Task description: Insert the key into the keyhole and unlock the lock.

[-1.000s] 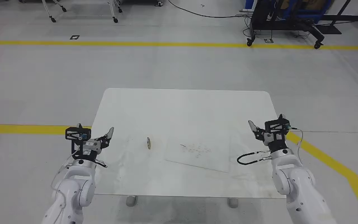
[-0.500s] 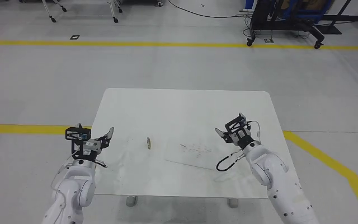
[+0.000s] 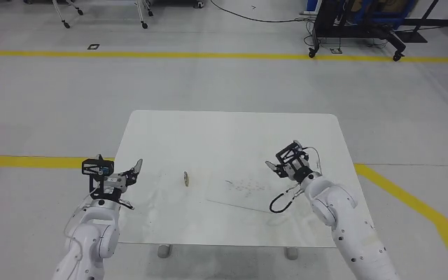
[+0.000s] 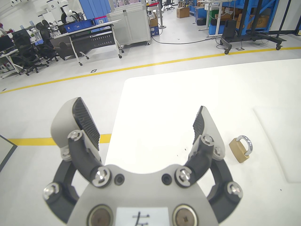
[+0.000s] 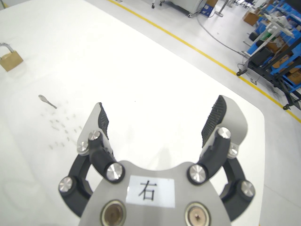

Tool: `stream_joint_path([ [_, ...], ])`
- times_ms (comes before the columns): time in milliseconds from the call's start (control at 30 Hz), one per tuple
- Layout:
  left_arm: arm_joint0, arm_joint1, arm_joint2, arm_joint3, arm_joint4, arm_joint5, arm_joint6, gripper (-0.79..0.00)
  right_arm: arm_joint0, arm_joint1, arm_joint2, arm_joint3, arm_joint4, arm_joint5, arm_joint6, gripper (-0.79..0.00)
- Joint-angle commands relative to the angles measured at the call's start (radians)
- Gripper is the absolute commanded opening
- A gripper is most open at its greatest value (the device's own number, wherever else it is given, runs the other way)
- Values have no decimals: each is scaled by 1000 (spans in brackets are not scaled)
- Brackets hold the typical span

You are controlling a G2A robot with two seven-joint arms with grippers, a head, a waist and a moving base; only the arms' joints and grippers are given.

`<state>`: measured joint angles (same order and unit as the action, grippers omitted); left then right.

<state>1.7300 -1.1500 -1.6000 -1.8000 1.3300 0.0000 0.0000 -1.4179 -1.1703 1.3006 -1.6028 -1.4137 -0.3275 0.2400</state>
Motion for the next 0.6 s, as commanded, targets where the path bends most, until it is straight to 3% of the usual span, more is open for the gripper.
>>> stream_joint_path([
  [0, 0, 0, 0, 0, 0, 0, 0, 0, 57, -5, -50, 51, -6, -77, -25, 0],
  [267, 0, 0, 0, 0, 0, 0, 0, 0, 230, -28, -238, 232, -84, -349, -121, 0],
  [400, 0, 0, 0, 0, 0, 0, 0, 0, 294, -43, -327, 302, -125, -427, -152, -15],
  [500, 0, 0, 0, 0, 0, 0, 0, 0, 334, -57, -376, 354, -134, -450, -139, -117],
  [567, 0, 0, 0, 0, 0, 0, 0, 0, 357, -67, -401, 388, -116, -453, -126, -228],
])
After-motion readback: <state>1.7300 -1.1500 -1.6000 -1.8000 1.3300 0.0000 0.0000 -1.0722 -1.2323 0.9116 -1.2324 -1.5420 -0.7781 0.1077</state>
